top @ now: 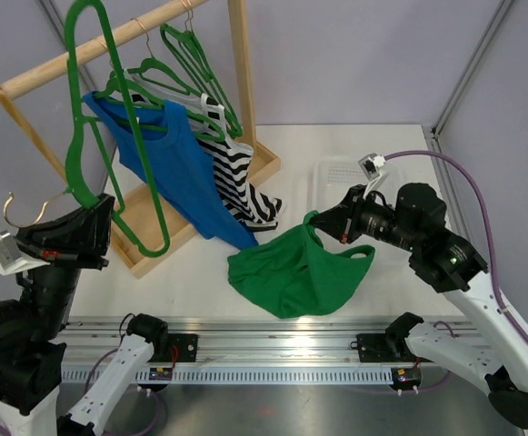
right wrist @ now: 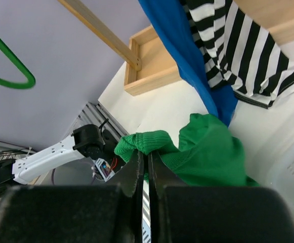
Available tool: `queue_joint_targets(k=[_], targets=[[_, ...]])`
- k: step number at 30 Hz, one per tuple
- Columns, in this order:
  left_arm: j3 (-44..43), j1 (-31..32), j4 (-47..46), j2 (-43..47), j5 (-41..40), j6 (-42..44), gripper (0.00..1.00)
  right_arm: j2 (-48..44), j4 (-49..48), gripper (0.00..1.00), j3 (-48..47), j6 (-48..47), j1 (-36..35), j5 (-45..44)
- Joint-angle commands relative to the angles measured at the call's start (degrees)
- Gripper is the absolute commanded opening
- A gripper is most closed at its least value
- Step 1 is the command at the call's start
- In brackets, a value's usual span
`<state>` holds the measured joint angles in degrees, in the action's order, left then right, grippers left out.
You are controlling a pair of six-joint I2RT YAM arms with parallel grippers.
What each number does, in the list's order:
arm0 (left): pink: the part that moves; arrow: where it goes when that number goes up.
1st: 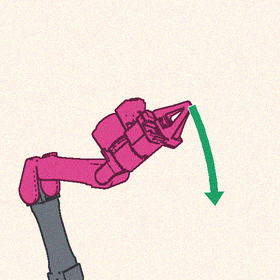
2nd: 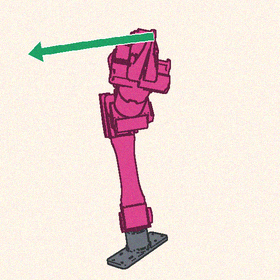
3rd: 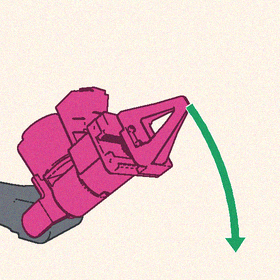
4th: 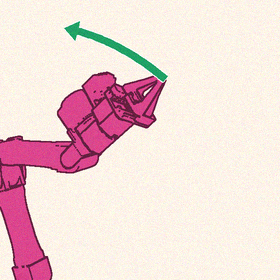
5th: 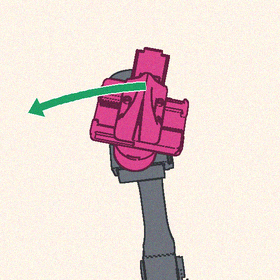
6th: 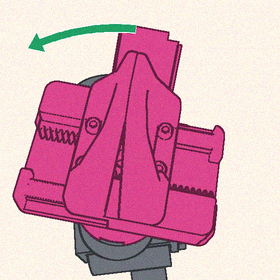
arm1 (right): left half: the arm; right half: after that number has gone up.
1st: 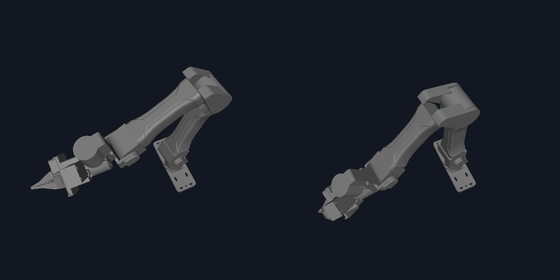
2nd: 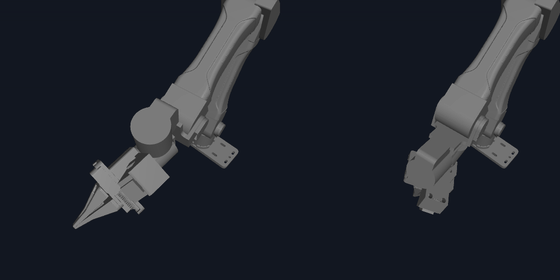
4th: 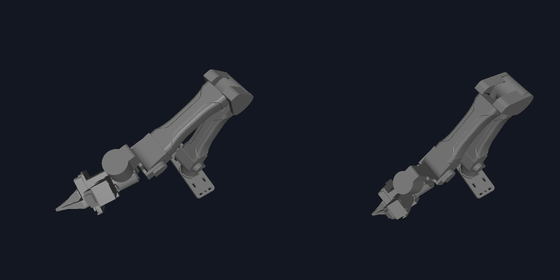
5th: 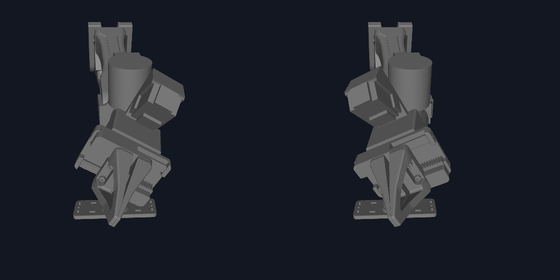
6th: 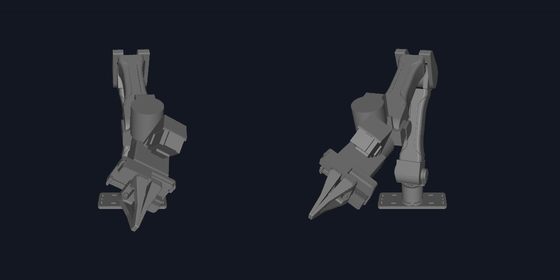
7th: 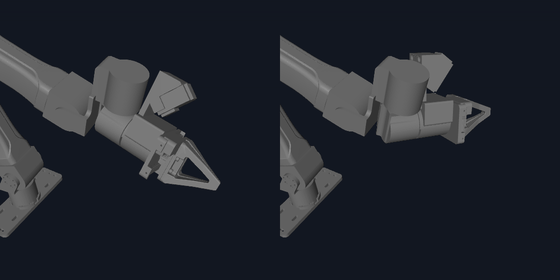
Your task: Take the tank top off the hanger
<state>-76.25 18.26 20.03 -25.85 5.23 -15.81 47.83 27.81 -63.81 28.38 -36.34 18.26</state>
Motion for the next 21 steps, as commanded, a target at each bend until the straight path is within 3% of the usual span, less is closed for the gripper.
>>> queue_joint_targets(k=[1, 5, 8, 11, 15, 19, 20, 21], targets=[[2.1, -0.3, 17.1, 4.0, -7.7, 1.8, 0.00, 5.4, 0.1, 0.00, -0.8, -0.7, 0.3, 4.8], [2.7, -0.4, 29.2, 9.1, -13.4, 0.0, 0.00, 12.2, -6.3, 0.00, 1.0, 1.5, -3.9, 5.0], [0.2, -0.4, 38.4, 9.2, -20.6, -2.4, 0.00, 17.8, -7.8, 0.00, -1.1, 1.2, -12.8, -3.1], [-1.5, -0.4, 44.9, 6.1, -22.7, -4.0, 0.00, 22.1, -9.8, 0.00, -2.2, 5.0, -15.6, -10.1], [-5.0, -0.4, 48.6, 0.6, -23.7, -4.2, 0.00, 24.4, -12.2, 0.00, 0.6, 12.9, -18.1, -23.8], [-7.6, -0.4, 50.5, -3.9, -25.2, -3.8, 0.00, 28.8, -11.7, 0.01, 0.4, 15.2, -18.2, -27.2], [-8.3, -0.4, 51.2, -5.4, -26.3, -3.8, 0.00, 29.9, -11.0, 0.06, 0.0, 15.2, -18.2, -27.6], [-8.9, -0.4, 51.9, -6.9, -26.9, -4.0, 0.00, 31.9, -10.2, 0.18, -0.6, 15.1, -18.2, -27.8]])
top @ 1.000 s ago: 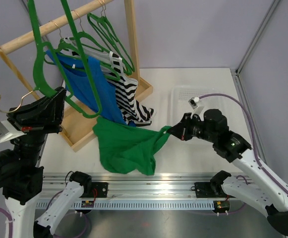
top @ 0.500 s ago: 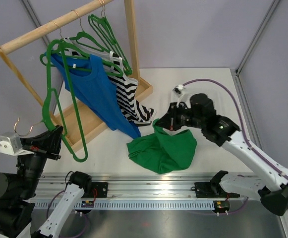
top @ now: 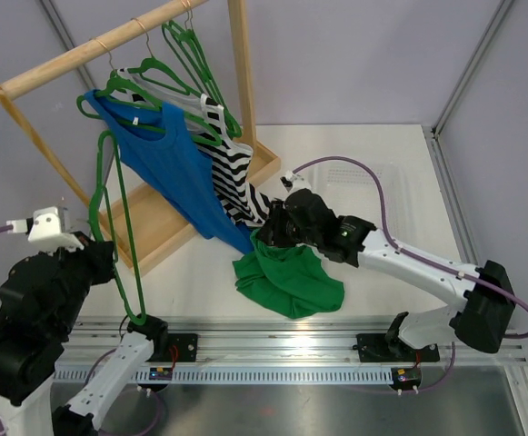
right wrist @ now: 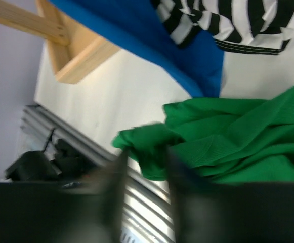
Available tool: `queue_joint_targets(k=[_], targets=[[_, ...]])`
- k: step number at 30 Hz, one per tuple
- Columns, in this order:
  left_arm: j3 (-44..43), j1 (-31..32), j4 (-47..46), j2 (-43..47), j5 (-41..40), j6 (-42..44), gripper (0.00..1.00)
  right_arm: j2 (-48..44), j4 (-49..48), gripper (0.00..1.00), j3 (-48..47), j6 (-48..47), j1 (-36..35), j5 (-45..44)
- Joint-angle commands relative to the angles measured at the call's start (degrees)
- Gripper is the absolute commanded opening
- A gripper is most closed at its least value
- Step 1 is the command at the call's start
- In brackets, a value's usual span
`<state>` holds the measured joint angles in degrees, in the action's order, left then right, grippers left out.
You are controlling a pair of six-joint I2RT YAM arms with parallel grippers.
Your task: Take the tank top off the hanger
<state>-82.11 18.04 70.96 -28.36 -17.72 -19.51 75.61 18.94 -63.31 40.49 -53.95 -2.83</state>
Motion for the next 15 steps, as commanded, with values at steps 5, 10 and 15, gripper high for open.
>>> queue_joint_targets(k=[5, 10, 15], targets=[[-7.0, -0.2, 3.0, -11.2, -7.0, -1.7, 0.00, 3.9, -1.4, 1.00, -0.6, 2.4, -0.5, -6.5], [-13.0, -0.2, 4.6, -17.1, -10.8, -2.3, 0.00, 0.4, -0.4, 1.00, 0.7, -0.2, -0.5, -7.0], [-24.1, -0.2, 7.8, -27.9, -16.0, -3.6, 0.00, -2.2, -0.5, 0.99, 2.3, -1.7, -0.5, -5.0]])
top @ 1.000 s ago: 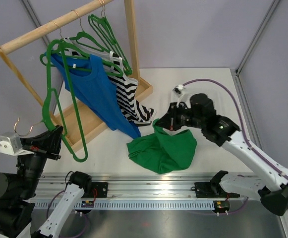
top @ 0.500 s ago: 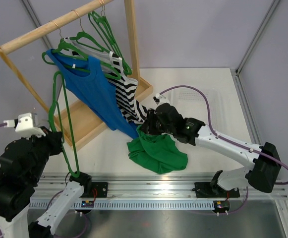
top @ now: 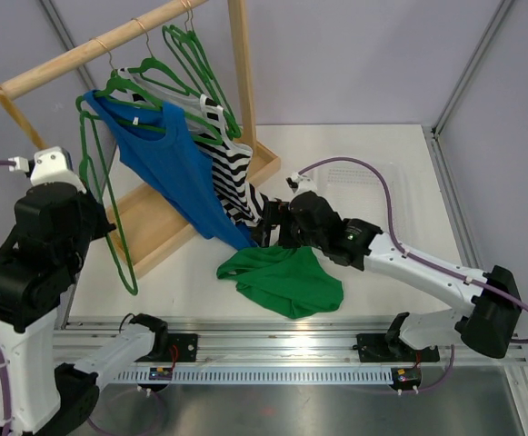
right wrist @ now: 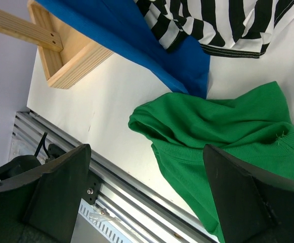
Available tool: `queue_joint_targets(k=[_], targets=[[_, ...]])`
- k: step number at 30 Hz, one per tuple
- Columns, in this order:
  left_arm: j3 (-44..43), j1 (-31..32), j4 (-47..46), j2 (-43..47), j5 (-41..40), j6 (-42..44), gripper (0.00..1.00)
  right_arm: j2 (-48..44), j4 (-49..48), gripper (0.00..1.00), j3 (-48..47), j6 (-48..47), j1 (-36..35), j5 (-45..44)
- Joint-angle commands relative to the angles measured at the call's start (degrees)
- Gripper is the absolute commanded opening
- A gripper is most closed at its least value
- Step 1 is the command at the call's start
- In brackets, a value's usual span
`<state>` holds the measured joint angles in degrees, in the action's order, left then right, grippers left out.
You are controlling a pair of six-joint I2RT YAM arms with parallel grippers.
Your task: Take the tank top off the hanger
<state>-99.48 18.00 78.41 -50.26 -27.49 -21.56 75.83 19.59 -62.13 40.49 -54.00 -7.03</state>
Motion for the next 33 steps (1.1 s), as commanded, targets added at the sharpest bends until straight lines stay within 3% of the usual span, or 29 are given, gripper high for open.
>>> queue_joint_targets(k=[1, 5, 11, 24, 33], targets=[[-8.2, -0.2, 1.6, -7.5, -7.6, -1.7, 0.00, -2.8, -1.2, 1.00, 1.7, -1.9, -0.5, -0.6], [-16.7, -0.3, 4.0, -14.5, -12.4, -3.2, 0.00, -4.7, -1.4, 0.99, 3.1, -2.9, -0.5, 0.4], [-39.4, -3.2, 8.9, -28.3, -11.6, -2.5, 0.00, -7.0, -0.1, 0.99, 4.3, -4.1, -0.5, 0.3], [-39.1, -19.2, -1.5, -33.7, -0.7, -1.1, 0.00, -8.9, 0.3, 1.00, 6.4, -5.5, -0.5, -0.2], [-35.3, -23.4, -6.2, -35.3, 2.9, -0.2, 0.00, -6.0, -0.7, 0.99, 6.6, -6.3, -0.6, 0.1]])
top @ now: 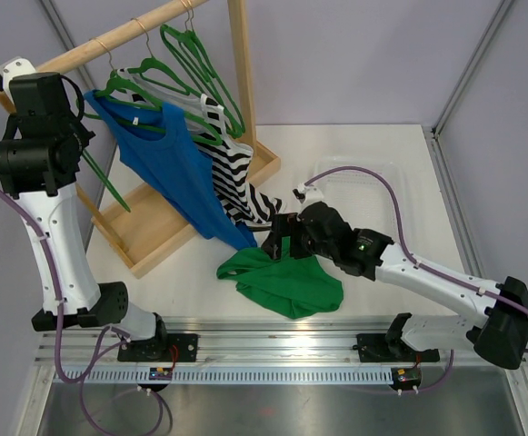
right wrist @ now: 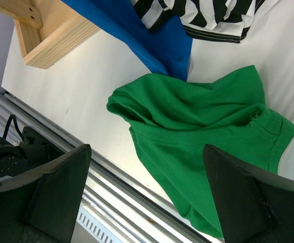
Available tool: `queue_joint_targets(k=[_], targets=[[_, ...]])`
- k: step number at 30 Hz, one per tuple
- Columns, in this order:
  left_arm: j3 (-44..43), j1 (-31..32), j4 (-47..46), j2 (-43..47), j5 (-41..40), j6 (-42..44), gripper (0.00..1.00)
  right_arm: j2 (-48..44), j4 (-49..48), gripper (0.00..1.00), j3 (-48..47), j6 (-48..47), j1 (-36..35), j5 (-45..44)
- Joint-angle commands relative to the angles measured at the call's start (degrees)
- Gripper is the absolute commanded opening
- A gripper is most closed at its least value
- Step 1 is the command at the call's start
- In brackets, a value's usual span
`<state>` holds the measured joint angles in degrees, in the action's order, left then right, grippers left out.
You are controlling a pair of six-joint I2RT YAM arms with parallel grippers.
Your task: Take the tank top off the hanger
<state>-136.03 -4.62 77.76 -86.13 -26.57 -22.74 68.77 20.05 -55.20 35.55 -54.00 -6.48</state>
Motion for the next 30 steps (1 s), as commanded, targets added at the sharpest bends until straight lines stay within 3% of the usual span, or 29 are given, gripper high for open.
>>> queue_joint_targets(k=[1, 4, 11, 22, 26, 30], targets=[[4.6, -0.9, -6.2, 1.0, 2.2, 1.0, 0.00, 1.4, -1.2, 1.00, -0.9, -1.4, -0.5, -0.3], [13.0, -1.5, -9.8, 3.4, 3.9, 0.9, 0.00, 2.9, -1.1, 0.99, -1.9, -1.5, -0.5, 0.2], [21.2, -1.7, -13.6, 7.2, 5.8, 0.7, 0.00, 3.7, -0.8, 0.99, -3.2, -1.4, -0.5, 0.3], [8.2, -3.5, -9.6, 2.8, 6.5, 0.9, 0.00, 3.9, 0.2, 0.99, -4.0, -1.8, -0.5, 1.6], [8.6, -4.4, -10.1, 2.4, 6.8, -0.2, 0.07, 3.9, 0.7, 1.00, -4.1, -1.9, -0.5, 2.3], [9.2, -4.5, -10.4, 1.9, 7.5, -0.7, 0.08, 3.7, 1.0, 1.00, -4.1, -1.7, -0.5, 2.5]])
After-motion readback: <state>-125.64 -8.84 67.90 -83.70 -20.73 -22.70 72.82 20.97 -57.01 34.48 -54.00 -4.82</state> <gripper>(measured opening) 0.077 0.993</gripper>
